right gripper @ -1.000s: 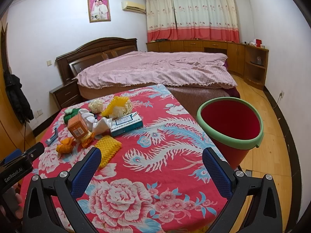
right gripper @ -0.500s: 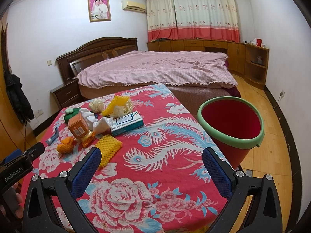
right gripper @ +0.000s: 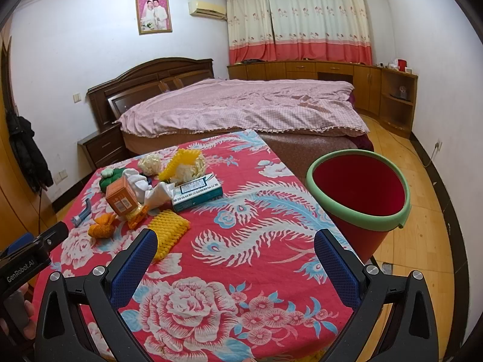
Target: Collect trash
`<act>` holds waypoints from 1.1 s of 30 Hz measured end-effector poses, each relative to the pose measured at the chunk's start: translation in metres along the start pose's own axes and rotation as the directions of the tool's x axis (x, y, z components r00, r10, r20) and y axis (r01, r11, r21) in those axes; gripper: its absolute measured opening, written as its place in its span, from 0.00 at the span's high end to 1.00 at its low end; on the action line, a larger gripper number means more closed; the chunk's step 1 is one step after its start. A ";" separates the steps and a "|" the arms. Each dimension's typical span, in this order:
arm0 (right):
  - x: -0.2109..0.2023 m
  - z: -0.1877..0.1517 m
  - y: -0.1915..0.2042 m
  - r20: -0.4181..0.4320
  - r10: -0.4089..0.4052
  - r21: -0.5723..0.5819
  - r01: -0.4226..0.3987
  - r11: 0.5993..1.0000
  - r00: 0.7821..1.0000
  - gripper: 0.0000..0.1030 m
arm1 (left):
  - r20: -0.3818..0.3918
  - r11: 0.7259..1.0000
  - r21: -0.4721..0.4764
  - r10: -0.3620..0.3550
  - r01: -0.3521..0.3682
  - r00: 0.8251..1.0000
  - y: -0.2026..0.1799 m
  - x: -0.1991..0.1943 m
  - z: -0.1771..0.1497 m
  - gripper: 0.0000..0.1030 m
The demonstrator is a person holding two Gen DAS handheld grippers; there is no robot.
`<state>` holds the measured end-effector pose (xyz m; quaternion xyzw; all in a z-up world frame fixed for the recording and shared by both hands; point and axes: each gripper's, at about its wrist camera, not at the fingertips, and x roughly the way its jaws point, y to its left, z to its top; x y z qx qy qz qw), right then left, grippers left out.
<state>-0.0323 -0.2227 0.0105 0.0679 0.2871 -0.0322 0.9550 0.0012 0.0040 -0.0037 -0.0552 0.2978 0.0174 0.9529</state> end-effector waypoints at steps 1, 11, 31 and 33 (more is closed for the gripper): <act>0.000 0.000 0.000 0.000 0.000 0.000 0.000 1.000 1.000 0.00 | 0.000 1.000 0.000 0.000 0.000 1.000 0.000 0.000 0.000 0.03; 0.000 0.000 0.000 0.000 0.000 0.001 0.000 1.000 1.000 0.00 | 0.002 1.000 -0.004 0.001 -0.001 1.000 0.002 -0.001 0.000 0.03; 0.001 0.002 -0.004 -0.010 0.000 0.006 0.000 1.000 1.000 0.00 | -0.008 1.000 -0.005 0.004 -0.004 1.000 0.002 0.000 0.000 0.03; 0.002 0.001 -0.005 -0.014 0.001 0.007 -0.001 1.000 1.000 0.00 | -0.015 1.000 -0.007 0.004 -0.004 1.000 0.002 0.002 -0.001 0.03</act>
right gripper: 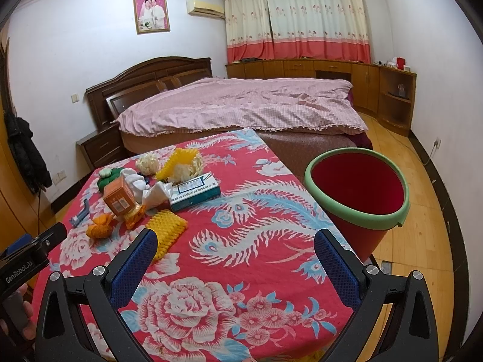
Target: Collect trash
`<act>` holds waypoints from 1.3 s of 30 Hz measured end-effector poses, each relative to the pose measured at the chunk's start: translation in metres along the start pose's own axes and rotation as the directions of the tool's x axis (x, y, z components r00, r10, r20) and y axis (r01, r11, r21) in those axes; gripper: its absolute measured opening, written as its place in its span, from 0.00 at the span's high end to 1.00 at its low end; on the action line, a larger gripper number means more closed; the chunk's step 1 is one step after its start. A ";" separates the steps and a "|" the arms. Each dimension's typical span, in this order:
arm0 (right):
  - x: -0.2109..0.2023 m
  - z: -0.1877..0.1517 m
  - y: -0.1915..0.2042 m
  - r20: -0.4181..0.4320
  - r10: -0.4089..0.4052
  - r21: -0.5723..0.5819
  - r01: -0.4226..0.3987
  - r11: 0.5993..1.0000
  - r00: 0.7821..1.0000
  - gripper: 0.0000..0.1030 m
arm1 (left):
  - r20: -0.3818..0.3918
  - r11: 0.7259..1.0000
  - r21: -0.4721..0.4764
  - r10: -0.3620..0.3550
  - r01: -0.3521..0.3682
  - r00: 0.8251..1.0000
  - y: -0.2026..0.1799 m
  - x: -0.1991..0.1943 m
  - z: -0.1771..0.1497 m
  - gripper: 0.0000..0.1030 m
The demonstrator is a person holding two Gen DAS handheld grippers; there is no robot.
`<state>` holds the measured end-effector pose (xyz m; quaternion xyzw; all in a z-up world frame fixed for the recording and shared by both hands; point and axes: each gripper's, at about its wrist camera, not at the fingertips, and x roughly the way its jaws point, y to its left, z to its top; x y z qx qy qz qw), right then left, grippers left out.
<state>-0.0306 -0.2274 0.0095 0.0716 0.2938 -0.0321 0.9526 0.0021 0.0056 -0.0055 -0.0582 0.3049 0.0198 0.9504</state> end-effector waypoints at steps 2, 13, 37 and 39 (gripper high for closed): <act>0.003 -0.001 0.001 -0.006 0.000 0.000 0.000 1.000 1.000 0.00 | -0.006 1.000 0.003 0.001 -0.001 1.000 0.000 0.002 0.000 0.03; 0.027 0.004 0.001 -0.034 -0.015 -0.025 0.014 1.000 0.999 0.00 | -0.052 0.999 -0.016 0.036 -0.037 0.998 0.025 0.030 0.009 0.03; 0.085 0.005 0.009 -0.160 -0.007 -0.053 -0.002 0.999 0.987 0.00 | -0.287 0.999 0.027 -0.038 0.048 0.957 0.023 0.140 0.016 0.44; 0.087 0.005 0.011 -0.168 -0.002 -0.055 -0.007 0.998 0.986 0.00 | -0.278 0.998 0.045 -0.026 0.040 0.960 0.020 0.141 0.015 0.44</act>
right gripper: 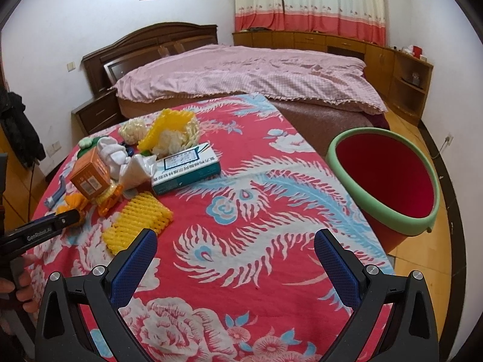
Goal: Collect trash
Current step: 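Grasp the orange cloth bundle with the left gripper while the right grasps the yellow foam net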
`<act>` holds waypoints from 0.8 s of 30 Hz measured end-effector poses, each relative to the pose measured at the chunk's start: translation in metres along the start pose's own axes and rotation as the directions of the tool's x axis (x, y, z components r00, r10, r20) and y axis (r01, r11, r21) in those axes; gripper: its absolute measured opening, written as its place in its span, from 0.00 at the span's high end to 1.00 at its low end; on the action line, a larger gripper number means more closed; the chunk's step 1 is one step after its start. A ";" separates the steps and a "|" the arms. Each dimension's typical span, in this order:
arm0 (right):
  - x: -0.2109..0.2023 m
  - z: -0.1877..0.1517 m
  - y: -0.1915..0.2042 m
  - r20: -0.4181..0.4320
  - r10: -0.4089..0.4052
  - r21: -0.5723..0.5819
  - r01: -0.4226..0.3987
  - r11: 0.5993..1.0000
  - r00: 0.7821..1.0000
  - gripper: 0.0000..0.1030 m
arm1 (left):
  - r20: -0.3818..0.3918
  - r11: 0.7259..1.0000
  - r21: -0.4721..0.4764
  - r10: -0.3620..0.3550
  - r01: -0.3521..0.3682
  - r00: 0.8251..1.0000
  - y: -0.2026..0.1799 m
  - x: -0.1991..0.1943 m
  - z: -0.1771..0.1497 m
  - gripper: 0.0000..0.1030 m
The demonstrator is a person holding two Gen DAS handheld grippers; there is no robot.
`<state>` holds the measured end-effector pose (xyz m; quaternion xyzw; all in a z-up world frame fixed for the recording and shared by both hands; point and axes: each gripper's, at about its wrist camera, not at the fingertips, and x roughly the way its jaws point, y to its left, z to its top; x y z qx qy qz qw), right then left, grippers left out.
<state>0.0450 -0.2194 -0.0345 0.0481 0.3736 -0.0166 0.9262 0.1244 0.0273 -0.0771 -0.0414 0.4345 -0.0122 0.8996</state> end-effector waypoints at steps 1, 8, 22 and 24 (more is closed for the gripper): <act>0.001 0.000 0.001 -0.003 0.004 -0.003 -0.004 1.000 1.000 0.00 | 0.002 1.000 0.001 -0.001 0.001 1.000 -0.001 0.001 0.000 0.44; 0.010 0.003 0.015 -0.028 0.031 -0.039 -0.032 0.999 0.999 0.00 | 0.021 0.999 -0.016 -0.040 0.040 0.999 0.002 0.000 0.000 0.55; 0.043 0.011 0.065 -0.141 0.115 -0.100 -0.130 0.986 0.983 0.00 | 0.110 0.996 -0.083 -0.019 0.028 0.994 0.024 -0.040 -0.014 0.58; 0.046 0.011 0.072 -0.146 0.117 -0.115 -0.135 0.984 0.982 0.00 | 0.112 0.995 -0.095 -0.014 0.025 0.994 0.028 -0.042 -0.015 0.58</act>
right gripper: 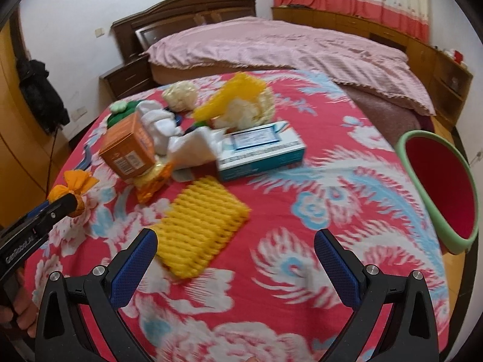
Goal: Collect trash
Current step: 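Grasp the orange cloth bundle with the left gripper while the right grasps the yellow foam net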
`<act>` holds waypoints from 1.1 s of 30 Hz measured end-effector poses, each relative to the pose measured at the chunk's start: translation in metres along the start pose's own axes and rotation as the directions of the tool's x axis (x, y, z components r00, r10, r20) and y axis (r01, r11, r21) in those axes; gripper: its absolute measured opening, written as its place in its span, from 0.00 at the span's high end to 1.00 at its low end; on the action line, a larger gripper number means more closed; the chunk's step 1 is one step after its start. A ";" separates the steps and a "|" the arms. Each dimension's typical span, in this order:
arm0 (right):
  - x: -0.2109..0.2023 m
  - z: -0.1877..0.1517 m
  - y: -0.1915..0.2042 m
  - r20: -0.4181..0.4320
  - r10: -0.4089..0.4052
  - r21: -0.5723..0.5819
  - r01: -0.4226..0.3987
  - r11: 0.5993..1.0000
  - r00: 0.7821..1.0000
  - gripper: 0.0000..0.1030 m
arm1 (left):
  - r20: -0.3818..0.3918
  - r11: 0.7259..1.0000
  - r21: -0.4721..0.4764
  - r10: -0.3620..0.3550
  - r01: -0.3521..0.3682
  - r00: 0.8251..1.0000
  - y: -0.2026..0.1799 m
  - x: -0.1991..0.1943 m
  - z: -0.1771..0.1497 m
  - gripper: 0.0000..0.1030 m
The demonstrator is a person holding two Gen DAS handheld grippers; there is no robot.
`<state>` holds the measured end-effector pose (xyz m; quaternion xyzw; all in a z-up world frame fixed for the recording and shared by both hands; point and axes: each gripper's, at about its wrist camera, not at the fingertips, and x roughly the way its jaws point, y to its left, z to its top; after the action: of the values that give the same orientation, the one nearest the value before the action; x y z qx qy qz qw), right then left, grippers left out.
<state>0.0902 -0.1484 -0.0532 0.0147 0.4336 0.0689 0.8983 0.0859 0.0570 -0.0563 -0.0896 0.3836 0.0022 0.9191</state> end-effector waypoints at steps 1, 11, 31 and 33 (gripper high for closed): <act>0.002 0.000 0.003 -0.004 -0.001 -0.009 0.001 1.000 1.000 0.00 | 0.001 1.000 -0.005 0.002 -0.002 1.000 0.002 -0.001 -0.001 0.58; 0.021 -0.006 0.022 -0.057 0.002 -0.058 -0.005 0.998 0.998 0.17 | 0.017 0.999 -0.039 0.001 0.000 1.000 0.013 -0.010 -0.008 0.58; 0.011 -0.012 0.020 -0.055 0.034 -0.044 -0.037 0.998 0.998 0.85 | 0.041 0.998 -0.058 -0.020 0.023 0.999 0.016 -0.026 -0.014 0.58; 0.009 -0.013 0.019 -0.056 0.046 -0.040 -0.048 0.998 0.997 0.88 | 0.045 0.998 -0.057 -0.020 0.023 0.999 0.015 -0.029 -0.013 0.58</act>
<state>0.0833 -0.1290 -0.0663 0.0045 0.4561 0.0993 0.8844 0.0550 0.0714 -0.0477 -0.1202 0.3620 0.0053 0.9244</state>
